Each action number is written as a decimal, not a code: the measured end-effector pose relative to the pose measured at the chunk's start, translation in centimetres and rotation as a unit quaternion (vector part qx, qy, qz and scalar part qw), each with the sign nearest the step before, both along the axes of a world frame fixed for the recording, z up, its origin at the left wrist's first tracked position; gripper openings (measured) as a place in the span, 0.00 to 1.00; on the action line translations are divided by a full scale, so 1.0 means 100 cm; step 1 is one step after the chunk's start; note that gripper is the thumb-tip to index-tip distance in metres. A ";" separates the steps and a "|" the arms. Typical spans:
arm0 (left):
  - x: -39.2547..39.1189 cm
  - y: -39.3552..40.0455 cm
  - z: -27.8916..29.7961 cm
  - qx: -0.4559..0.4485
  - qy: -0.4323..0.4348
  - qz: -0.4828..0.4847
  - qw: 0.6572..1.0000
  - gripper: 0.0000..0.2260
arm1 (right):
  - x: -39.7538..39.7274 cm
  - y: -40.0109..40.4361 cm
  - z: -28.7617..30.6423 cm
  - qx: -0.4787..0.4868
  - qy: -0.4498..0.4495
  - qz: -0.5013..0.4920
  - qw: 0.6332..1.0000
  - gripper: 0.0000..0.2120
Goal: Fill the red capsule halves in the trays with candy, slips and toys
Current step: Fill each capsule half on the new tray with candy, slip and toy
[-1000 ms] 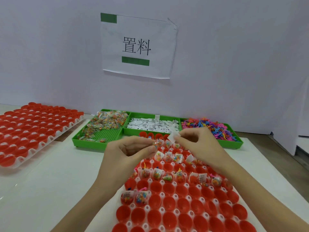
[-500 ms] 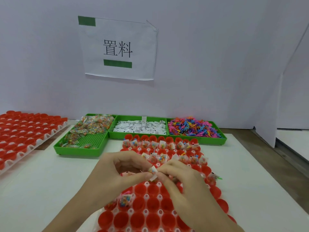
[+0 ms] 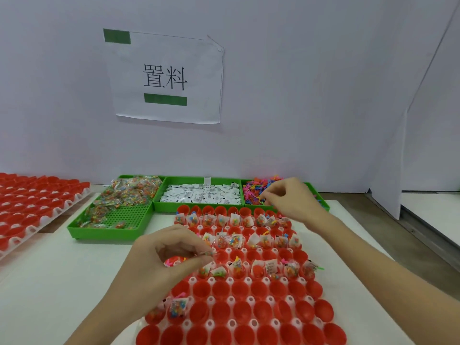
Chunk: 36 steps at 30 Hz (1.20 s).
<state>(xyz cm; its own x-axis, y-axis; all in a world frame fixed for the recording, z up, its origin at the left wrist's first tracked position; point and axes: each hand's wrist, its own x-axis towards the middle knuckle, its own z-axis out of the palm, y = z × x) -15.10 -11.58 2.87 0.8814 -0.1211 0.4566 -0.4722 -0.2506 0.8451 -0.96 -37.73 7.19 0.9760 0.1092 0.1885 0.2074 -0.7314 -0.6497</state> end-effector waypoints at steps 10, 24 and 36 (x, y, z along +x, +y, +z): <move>0.010 0.007 -0.008 -0.015 0.006 0.018 1.000 0.07 | 0.074 -0.018 -0.033 -0.235 -0.015 -0.062 0.970 0.07; 0.006 0.007 -0.006 -0.007 0.019 0.030 0.999 0.07 | 0.069 -0.044 -0.029 0.043 -0.002 -0.089 0.995 0.04; 0.000 0.002 0.001 -0.093 0.105 0.029 0.990 0.10 | -0.066 -0.002 -0.015 0.458 0.174 0.106 0.865 0.15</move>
<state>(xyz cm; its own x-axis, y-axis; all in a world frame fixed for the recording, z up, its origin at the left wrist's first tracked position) -15.14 -11.41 2.99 0.9623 0.0015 0.2721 -0.2705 -0.1028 0.9572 -7.57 -37.96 5.66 0.9675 0.2527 -0.0103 -0.0506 0.1535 -0.9868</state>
